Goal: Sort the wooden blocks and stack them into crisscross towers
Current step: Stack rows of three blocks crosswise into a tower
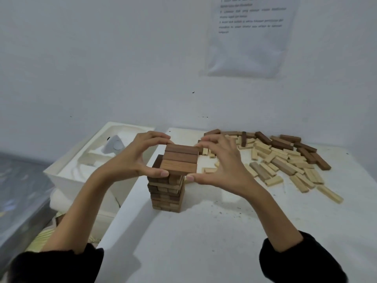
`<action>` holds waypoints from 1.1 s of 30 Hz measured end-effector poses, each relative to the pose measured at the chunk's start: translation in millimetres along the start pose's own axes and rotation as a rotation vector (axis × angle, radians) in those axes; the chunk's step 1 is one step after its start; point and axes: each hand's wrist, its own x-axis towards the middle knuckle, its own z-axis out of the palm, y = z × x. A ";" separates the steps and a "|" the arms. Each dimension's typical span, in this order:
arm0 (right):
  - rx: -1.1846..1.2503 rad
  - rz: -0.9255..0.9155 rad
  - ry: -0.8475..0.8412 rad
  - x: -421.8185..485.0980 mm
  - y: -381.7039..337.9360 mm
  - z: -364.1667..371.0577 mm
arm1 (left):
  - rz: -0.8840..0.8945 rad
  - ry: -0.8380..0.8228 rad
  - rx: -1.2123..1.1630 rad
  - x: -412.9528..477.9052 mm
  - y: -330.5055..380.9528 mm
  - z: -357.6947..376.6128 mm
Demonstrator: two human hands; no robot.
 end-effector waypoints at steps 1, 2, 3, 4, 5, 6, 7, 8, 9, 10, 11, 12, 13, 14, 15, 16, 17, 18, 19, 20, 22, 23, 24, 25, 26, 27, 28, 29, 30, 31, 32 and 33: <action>-0.008 0.010 -0.005 1.6 -0.3 5.1 | -0.013 -0.008 -0.008 -1.2 -5.2 -1.1; -0.014 0.019 -0.010 3.1 -1.1 9.4 | -0.027 -0.013 -0.016 -2.2 -10.2 -2.1; -0.021 0.026 -0.015 4.5 -1.9 13.4 | -0.040 -0.017 -0.025 -3.4 -15.0 -2.9; -0.029 0.031 -0.023 5.7 -2.6 16.8 | -0.050 -0.020 -0.033 -4.5 -19.1 -3.3; -0.037 0.034 -0.031 6.6 -3.4 19.8 | -0.056 -0.024 -0.039 -5.6 -22.9 -3.6; -0.046 0.033 -0.040 7.2 -4.1 22.3 | -0.059 -0.028 -0.043 -6.6 -26.3 -3.7; -0.051 0.028 -0.044 7.6 -4.7 24.5 | -0.059 -0.034 -0.044 -7.4 -29.5 -3.8; -0.051 0.026 -0.043 7.8 -5.2 26.2 | -0.060 -0.040 -0.045 -8.2 -32.4 -3.9; -0.044 0.028 -0.041 8.0 -5.7 27.4 | -0.062 -0.044 -0.046 -8.8 -34.5 -4.1; -0.038 0.033 -0.041 8.1 -6.2 28.1 | -0.062 -0.045 -0.048 -9.1 -36.3 -4.1; -0.039 0.037 -0.045 8.3 -6.4 28.7 | -0.059 -0.045 -0.048 -9.3 -37.5 -4.2; -0.048 0.036 -0.050 8.5 -6.7 28.9 | -0.054 -0.047 -0.045 -9.1 -38.5 -4.1; -0.060 0.035 -0.057 8.8 -6.5 29.2 | -0.052 -0.052 -0.042 -9.0 -39.1 -3.7; -0.069 0.038 -0.064 8.9 -6.4 29.3 | -0.052 -0.059 -0.045 -8.9 -39.7 -3.2; -0.074 0.043 -0.071 8.9 -6.1 29.4 | -0.054 -0.067 -0.053 -9.0 -40.4 -2.7; -0.076 0.049 -0.078 8.8 -5.7 29.9 | -0.058 -0.074 -0.062 -9.2 -41.3 -2.2; -0.075 0.054 -0.082 8.6 -5.2 30.0 | -0.062 -0.082 -0.072 -9.2 -42.1 -1.5; -0.071 0.059 -0.085 8.2 -4.8 30.2 | -0.067 -0.090 -0.083 -9.4 -42.9 -1.1; -0.064 0.064 -0.087 7.9 -5.0 30.5 | -0.073 -0.096 -0.095 -9.8 -43.5 -0.9; -0.057 0.069 -0.088 7.7 -5.2 30.8 | -0.077 -0.100 -0.105 -10.1 -43.9 -1.1; -0.046 0.075 -0.096 7.5 -6.0 30.8 | -0.072 -0.109 -0.113 -10.2 -43.6 -1.7; -0.041 0.076 -0.102 7.1 -6.3 30.9 | -0.066 -0.115 -0.115 -10.4 -42.7 -1.8; -0.034 0.078 -0.109 6.6 -6.5 31.1 | -0.062 -0.120 -0.117 -10.6 -41.7 -1.9; -0.028 0.080 -0.114 6.0 -6.6 31.1 | -0.061 -0.123 -0.119 -10.9 -40.7 -1.9; -0.024 0.079 -0.115 5.5 -6.7 31.1 | -0.063 -0.124 -0.124 -11.3 -39.7 -1.9; -0.019 0.079 -0.114 5.0 -6.8 31.0 | -0.068 -0.125 -0.130 -11.7 -38.8 -1.9; -0.013 0.079 -0.114 4.7 -7.0 31.0 | -0.073 -0.127 -0.135 -12.2 -38.2 -2.1; -0.008 0.079 -0.116 4.5 -7.5 31.1 | -0.079 -0.130 -0.135 -12.6 -37.8 -2.4; -0.004 0.080 -0.119 4.5 -8.0 31.1 | -0.085 -0.133 -0.132 -13.2 -37.6 -2.8; -0.001 0.082 -0.123 4.5 -8.5 31.0 | -0.089 -0.136 -0.126 -13.7 -37.4 -3.3; 0.003 0.084 -0.126 4.2 -9.0 30.5 | -0.094 -0.138 -0.123 -14.4 -37.0 -3.9; 0.009 0.087 -0.129 3.7 -9.2 29.7 | -0.100 -0.138 -0.123 -15.3 -36.0 -4.7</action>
